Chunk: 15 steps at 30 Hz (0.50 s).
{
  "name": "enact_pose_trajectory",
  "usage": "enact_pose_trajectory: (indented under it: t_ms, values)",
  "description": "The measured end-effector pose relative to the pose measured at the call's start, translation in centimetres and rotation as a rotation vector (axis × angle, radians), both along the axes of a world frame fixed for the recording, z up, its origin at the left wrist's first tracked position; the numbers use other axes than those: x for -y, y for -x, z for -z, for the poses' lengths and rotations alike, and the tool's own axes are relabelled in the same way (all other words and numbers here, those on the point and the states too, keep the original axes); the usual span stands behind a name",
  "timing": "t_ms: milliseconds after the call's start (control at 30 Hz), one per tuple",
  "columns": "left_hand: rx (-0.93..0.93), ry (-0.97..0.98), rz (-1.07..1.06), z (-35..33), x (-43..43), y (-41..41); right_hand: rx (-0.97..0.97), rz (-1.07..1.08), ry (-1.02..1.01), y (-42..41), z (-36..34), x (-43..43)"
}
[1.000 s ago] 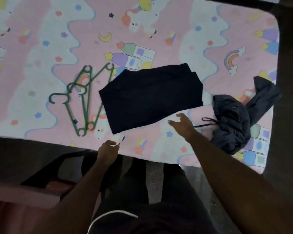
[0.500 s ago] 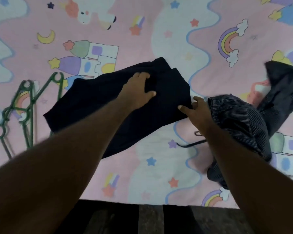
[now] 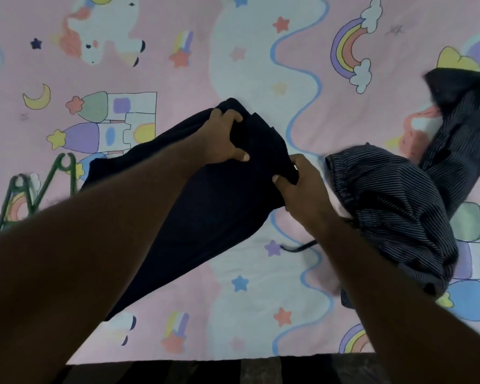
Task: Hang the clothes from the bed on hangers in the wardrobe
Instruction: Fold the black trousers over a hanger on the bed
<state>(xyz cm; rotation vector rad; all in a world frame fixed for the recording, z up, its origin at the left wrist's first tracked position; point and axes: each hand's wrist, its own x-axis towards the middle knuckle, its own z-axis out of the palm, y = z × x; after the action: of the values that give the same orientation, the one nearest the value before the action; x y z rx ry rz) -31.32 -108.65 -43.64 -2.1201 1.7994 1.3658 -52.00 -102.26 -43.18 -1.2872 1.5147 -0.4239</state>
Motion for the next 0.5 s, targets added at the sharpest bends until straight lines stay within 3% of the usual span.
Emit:
enact_pose_trajectory:
  t_ms: [167,300,400,500]
  values:
    - [-0.029,0.371,0.434,-2.9,0.6,-0.3,-0.052,-0.216,0.243,-2.3,-2.5,-1.6]
    - [0.058,0.320,0.654,-5.3,1.2,-1.1,-0.022,-0.162,0.281,-2.8,-3.5,-1.7]
    - [0.198,0.259,0.546,-5.7,1.8,-2.5,0.078,0.007,0.157,-1.5,-3.4,-0.9]
    - [0.229,0.505,0.216,-5.6,1.4,-2.1,0.215,0.231,-0.063,0.5,-2.3,-0.2]
